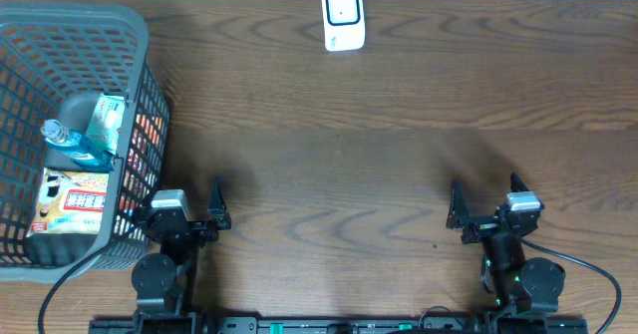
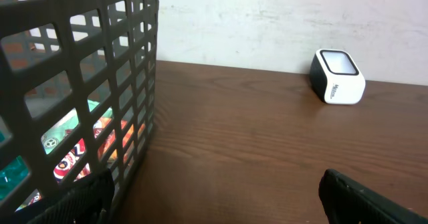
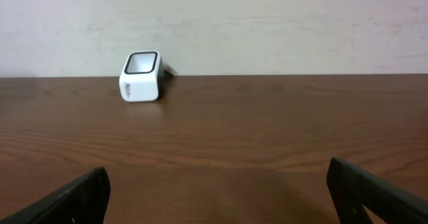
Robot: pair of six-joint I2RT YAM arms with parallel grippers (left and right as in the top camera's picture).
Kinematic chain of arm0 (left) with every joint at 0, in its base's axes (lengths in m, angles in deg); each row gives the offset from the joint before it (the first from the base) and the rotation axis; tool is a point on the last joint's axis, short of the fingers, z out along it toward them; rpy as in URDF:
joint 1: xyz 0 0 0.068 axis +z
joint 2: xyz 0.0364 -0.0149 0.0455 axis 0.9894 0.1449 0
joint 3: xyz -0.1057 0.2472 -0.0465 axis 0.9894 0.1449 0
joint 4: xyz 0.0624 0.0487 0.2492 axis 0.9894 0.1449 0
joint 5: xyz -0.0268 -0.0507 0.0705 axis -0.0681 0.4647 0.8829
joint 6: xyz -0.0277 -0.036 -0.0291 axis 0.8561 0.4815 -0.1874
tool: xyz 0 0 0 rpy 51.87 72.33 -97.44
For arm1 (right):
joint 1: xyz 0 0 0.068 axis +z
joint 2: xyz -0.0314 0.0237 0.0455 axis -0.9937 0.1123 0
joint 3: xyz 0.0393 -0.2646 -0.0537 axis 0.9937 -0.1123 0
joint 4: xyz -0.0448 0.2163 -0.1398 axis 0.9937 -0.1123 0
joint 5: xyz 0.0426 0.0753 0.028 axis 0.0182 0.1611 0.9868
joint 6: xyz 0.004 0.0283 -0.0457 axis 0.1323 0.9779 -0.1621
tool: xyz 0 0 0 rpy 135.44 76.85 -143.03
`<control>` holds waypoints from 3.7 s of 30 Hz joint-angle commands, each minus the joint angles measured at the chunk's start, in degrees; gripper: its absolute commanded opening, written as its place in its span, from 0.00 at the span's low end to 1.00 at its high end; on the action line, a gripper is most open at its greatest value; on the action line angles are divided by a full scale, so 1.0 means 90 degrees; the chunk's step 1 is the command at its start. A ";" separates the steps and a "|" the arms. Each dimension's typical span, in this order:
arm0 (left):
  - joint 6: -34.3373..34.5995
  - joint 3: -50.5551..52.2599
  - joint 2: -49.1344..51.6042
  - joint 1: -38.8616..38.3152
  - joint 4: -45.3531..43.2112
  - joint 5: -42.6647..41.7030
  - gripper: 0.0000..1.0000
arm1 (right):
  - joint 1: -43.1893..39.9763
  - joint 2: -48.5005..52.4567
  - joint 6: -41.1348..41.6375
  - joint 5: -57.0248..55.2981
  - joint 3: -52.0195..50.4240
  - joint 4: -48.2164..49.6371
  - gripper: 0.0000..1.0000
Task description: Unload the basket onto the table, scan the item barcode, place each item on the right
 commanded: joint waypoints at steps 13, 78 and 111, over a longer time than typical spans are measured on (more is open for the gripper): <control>-0.0039 0.0180 -0.0051 -0.0102 0.0090 -0.0053 0.98 | 0.0036 -0.0022 -0.0070 -0.0095 -0.0007 -0.0034 0.99; -0.0039 0.0146 0.0158 -0.0102 0.0092 -0.0034 0.98 | 0.0036 -0.0022 -0.0070 -0.0095 -0.0007 -0.0034 0.99; -0.0039 -0.1248 0.0158 -0.0102 0.1479 -0.0032 0.98 | 0.0036 -0.0022 -0.0070 -0.0095 -0.0007 -0.0034 0.99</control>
